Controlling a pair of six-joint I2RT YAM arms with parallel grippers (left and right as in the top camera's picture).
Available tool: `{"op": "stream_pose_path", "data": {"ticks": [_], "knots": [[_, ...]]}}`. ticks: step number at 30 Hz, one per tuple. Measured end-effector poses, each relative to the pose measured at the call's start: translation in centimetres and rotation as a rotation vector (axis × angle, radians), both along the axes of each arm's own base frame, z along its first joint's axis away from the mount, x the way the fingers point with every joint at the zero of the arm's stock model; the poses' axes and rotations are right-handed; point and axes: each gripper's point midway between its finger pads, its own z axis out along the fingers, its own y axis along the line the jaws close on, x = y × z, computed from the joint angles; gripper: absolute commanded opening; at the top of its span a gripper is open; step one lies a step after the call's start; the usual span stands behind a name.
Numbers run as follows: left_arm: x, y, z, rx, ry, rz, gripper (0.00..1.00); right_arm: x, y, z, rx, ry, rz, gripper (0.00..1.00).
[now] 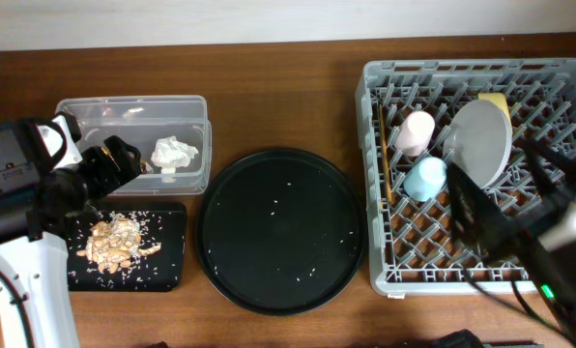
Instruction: Sort waste into correct bins and load items into the dishwasher rack
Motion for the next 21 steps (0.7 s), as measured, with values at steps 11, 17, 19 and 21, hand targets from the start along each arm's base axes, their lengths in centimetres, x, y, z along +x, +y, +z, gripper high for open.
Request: {"op": "stream_pose_path", "data": {"ticks": [11, 17, 19, 21], "knots": [[0.0, 0.0, 0.0, 0.000, 0.000, 0.000, 0.99, 0.4, -2.6, -9.6, -0.022, 0.053, -0.141, 0.98], [0.0, 0.0, 0.0, 0.000, -0.001, 0.000, 0.99, 0.8, -4.6, -17.7, 0.051, -0.101, -0.236, 0.98], [0.0, 0.0, 0.1, 0.001, -0.003, 0.000, 0.99, 1.5, -5.1, -19.4, 0.117, -0.133, -0.260, 0.98], [0.0, 0.0, 0.0, 0.001, -0.001, 0.000, 0.99, 2.4, -5.6, -21.6, 0.170, -0.126, -0.287, 0.98]]}}
